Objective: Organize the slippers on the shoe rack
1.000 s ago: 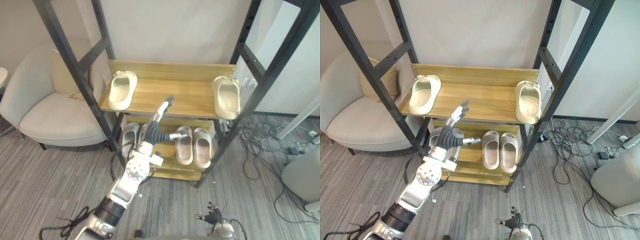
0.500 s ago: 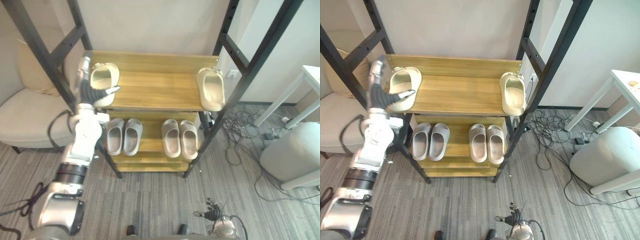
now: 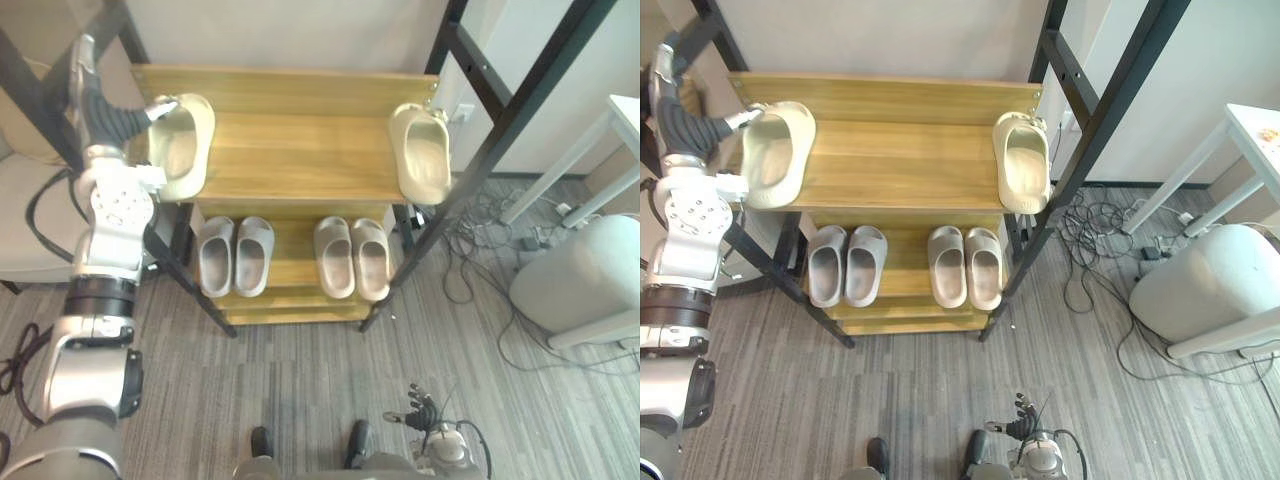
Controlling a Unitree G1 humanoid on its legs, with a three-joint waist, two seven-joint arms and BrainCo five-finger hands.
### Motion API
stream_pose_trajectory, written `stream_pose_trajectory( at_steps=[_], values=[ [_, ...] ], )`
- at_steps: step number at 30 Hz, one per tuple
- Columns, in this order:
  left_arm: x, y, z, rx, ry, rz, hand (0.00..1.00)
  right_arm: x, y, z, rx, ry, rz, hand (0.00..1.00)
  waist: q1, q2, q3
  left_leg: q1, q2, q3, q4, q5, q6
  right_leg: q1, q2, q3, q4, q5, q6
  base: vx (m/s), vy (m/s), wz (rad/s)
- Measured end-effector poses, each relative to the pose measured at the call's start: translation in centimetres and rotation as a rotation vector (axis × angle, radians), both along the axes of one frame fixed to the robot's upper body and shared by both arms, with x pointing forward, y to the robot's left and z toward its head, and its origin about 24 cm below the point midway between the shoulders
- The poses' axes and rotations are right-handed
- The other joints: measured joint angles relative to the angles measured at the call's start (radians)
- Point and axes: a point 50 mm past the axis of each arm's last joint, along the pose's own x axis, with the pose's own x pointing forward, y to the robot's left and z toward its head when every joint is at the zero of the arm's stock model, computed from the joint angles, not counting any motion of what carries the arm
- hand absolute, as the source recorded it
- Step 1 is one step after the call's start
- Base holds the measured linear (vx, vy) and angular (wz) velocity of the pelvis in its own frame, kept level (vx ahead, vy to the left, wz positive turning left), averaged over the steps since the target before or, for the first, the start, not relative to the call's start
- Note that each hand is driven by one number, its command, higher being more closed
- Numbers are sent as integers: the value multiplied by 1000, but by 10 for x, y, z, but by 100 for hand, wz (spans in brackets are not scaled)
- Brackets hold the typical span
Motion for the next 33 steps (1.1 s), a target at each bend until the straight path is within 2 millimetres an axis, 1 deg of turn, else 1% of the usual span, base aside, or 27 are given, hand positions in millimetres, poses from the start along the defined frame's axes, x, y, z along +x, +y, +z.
stream_pose_trajectory(
  at_steps=[1,3,5,7,9,13,15,16,18,20,23,26,33],
  values=[
    [1,2,4,-8,-4,7,0,1,0,1,0,-4,1,0,0,-2,15,-6,0,4,1,0,0,-8,0,6,0,4,-1,-67,2,-19],
    [1,5,9,-17,-11,15,0,1,1,0,3,-2,0,0,-2,-4,19,-24,2,14,9,0,0,-30,1,16,0,9,-3,-61,0,-17],
    [0,8,22,-8,-34,26,0,3,1,1,4,-9,0,0,-2,-9,33,-42,3,27,16,-1,-1,-53,2,28,0,18,-7,-30,-8,-17],
    [1,8,28,-10,-48,27,0,4,2,1,6,-11,0,0,-6,-14,45,-43,3,27,17,-1,-1,-54,3,33,0,19,-7,-30,-15,-8],
    [1,8,31,-2,-50,28,0,5,3,2,9,-16,1,0,-7,-20,53,-42,4,26,21,-3,1,-55,3,39,0,19,-7,-38,-12,-8],
    [2,16,34,4,-29,62,0,11,5,5,16,-45,8,0,-10,-29,68,-73,3,27,40,-10,1,-82,1,47,0,28,-9,-40,-5,-4],
    [1,18,41,11,-39,71,0,13,6,7,19,-56,8,0,-9,-34,77,-74,4,27,48,-11,2,-81,1,51,0,30,-11,-52,-10,-5],
    [0,24,44,23,-30,95,0,16,6,10,23,-77,6,0,-15,-34,79,-74,4,29,49,-11,3,-83,1,53,0,32,-11,-52,-7,-6],
    [0,29,45,27,-11,114,0,19,7,12,32,-101,3,0,-17,-34,85,-76,5,32,51,-12,2,-87,1,59,0,34,-12,-59,-6,-8],
    [-1,31,51,44,-5,127,0,21,9,13,48,-109,1,0,-17,-37,98,-78,8,33,60,-18,-1,-87,3,63,0,35,-14,-64,-12,-8],
    [-5,37,55,80,6,150,0,21,9,13,53,-110,2,0,-18,-35,101,-93,11,40,71,-22,-2,-103,4,73,1,40,-17,-48,-13,-9],
    [-7,43,55,92,20,176,0,21,9,13,56,-113,5,0,-23,-35,101,-96,12,39,79,-23,-2,-102,4,74,1,42,-17,-10,-3,-2],
    [-9,50,60,156,63,241,0,20,11,13,69,-115,19,0,-30,-31,104,-105,12,26,85,-23,-2,-101,3,63,1,43,-17,-16,0,4]
  ],
)
